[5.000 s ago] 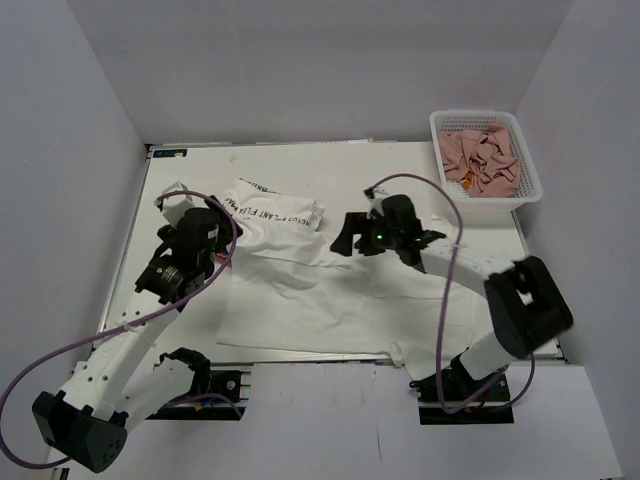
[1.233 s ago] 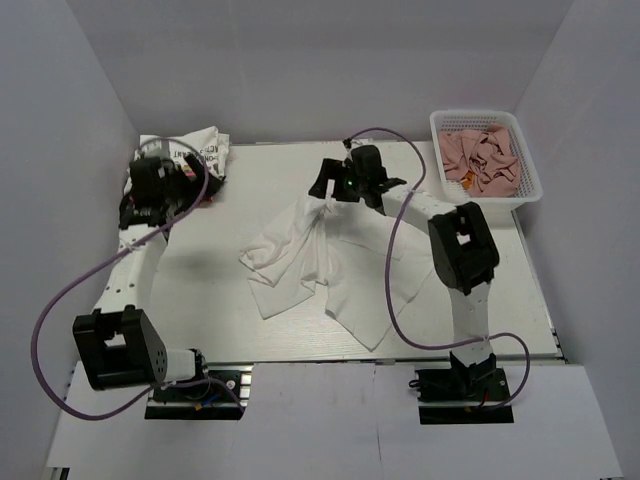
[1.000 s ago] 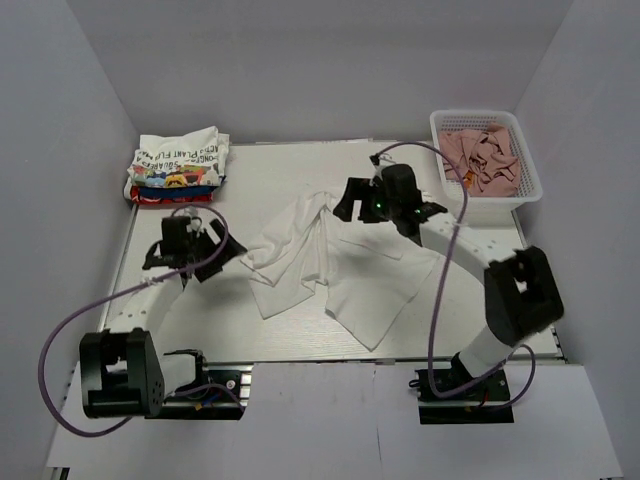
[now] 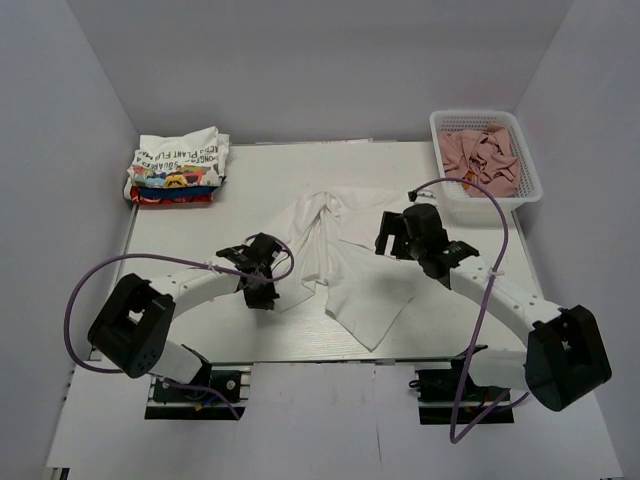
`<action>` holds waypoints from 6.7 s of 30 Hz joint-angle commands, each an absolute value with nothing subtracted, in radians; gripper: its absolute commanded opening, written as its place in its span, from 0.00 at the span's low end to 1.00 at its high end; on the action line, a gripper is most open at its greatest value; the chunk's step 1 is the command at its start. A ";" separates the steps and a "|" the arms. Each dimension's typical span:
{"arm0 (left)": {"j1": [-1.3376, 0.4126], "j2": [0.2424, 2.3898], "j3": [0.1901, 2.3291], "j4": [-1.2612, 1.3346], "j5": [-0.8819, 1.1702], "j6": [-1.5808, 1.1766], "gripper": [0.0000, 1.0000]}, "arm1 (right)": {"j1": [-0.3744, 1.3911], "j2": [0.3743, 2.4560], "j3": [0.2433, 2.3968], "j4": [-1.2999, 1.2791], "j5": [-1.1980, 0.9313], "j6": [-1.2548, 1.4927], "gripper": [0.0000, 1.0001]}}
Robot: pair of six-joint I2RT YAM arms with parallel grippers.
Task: Fold and stack the t-shirts
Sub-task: Flatten out the tshirt
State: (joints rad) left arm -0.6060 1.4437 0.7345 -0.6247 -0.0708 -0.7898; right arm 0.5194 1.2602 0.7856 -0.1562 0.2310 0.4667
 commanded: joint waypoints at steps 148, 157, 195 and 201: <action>-0.256 1.878 1.498 -0.315 -0.201 -0.566 1.00 | 0.282 1.674 1.243 -0.112 0.017 0.253 0.90; -0.256 1.885 1.321 -0.331 -0.189 -0.600 1.00 | 0.284 1.546 0.897 -0.133 0.106 0.394 0.90; -0.238 1.158 0.727 -0.880 -0.549 -1.053 1.00 | 0.365 1.361 0.974 -0.220 0.158 0.236 0.90; -0.218 1.040 0.583 -0.863 -0.500 -1.123 0.96 | 0.394 1.307 0.974 -0.233 0.196 0.241 0.90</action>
